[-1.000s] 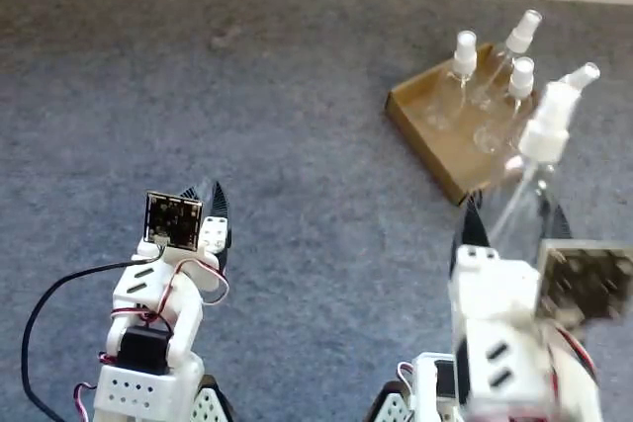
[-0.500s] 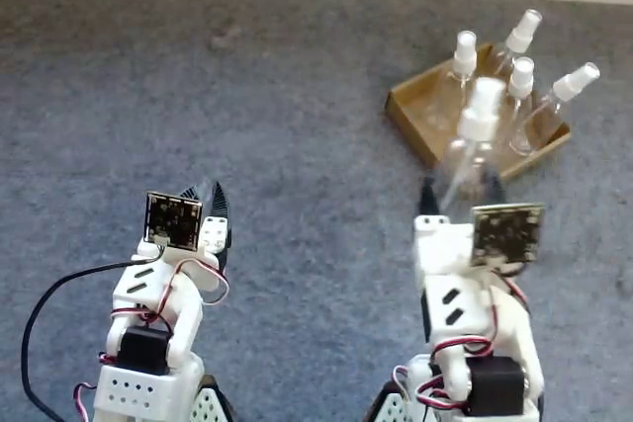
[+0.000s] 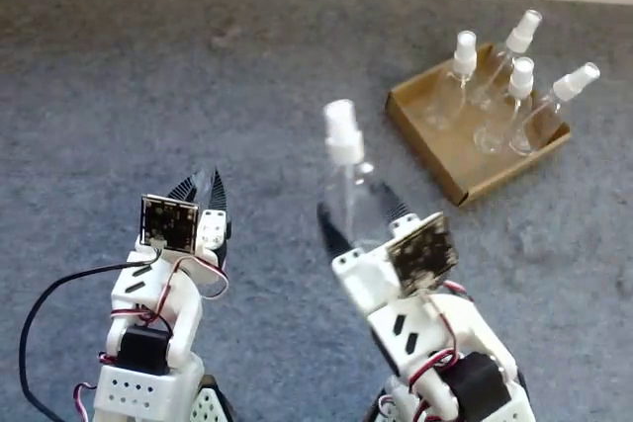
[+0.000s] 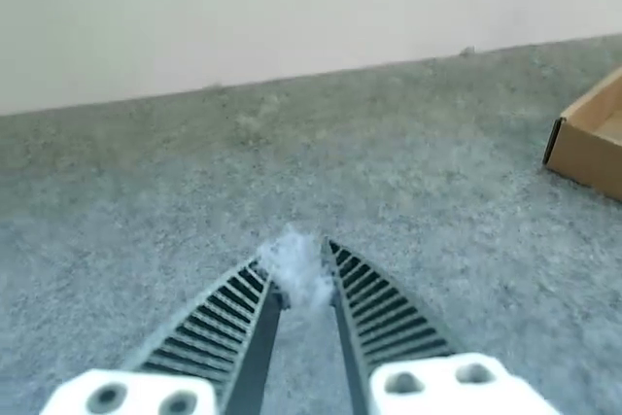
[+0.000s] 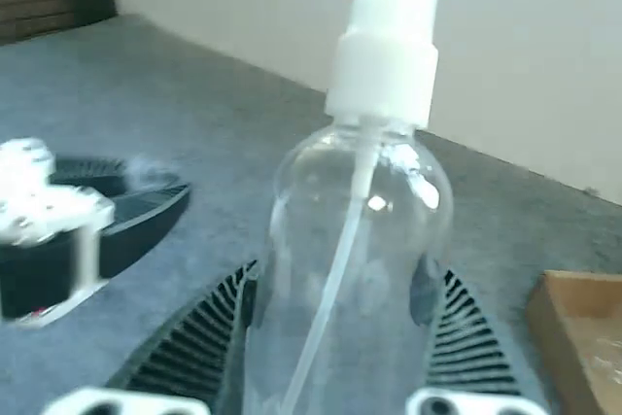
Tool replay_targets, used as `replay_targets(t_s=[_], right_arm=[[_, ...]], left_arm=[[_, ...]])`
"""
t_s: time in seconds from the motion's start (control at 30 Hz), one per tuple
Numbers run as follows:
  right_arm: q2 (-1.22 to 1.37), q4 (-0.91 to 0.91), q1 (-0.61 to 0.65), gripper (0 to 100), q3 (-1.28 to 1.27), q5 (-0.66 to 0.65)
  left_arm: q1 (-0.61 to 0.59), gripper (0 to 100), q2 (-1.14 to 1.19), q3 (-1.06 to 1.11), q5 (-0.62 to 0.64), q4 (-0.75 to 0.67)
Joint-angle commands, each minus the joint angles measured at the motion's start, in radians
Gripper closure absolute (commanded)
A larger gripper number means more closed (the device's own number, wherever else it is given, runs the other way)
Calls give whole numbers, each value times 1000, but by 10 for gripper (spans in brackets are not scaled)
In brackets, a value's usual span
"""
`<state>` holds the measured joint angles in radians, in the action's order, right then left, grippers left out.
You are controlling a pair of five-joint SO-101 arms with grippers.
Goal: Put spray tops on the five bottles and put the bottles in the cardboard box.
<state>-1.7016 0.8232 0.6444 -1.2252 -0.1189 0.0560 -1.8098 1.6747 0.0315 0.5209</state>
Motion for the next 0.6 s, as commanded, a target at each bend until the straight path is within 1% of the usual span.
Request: replay_targets(t_s=[0.0,0.1,0.17,0.37,0.57], right_arm=[[2,-31,134,853,-22,-46],[2,-31,229,854,-77,-166],[2,-31,249,854,-117,-207],[2,-33,249,854,-140,-219],[2,-33,252,854,-140,-219]], left_arm=[[10,995,-13,19,-6,-81],[8,995,-15,19,-6,-123],[10,995,-15,19,-6,-137],[22,995,-15,19,-5,-133],[177,995,-15,19,-9,-115]])
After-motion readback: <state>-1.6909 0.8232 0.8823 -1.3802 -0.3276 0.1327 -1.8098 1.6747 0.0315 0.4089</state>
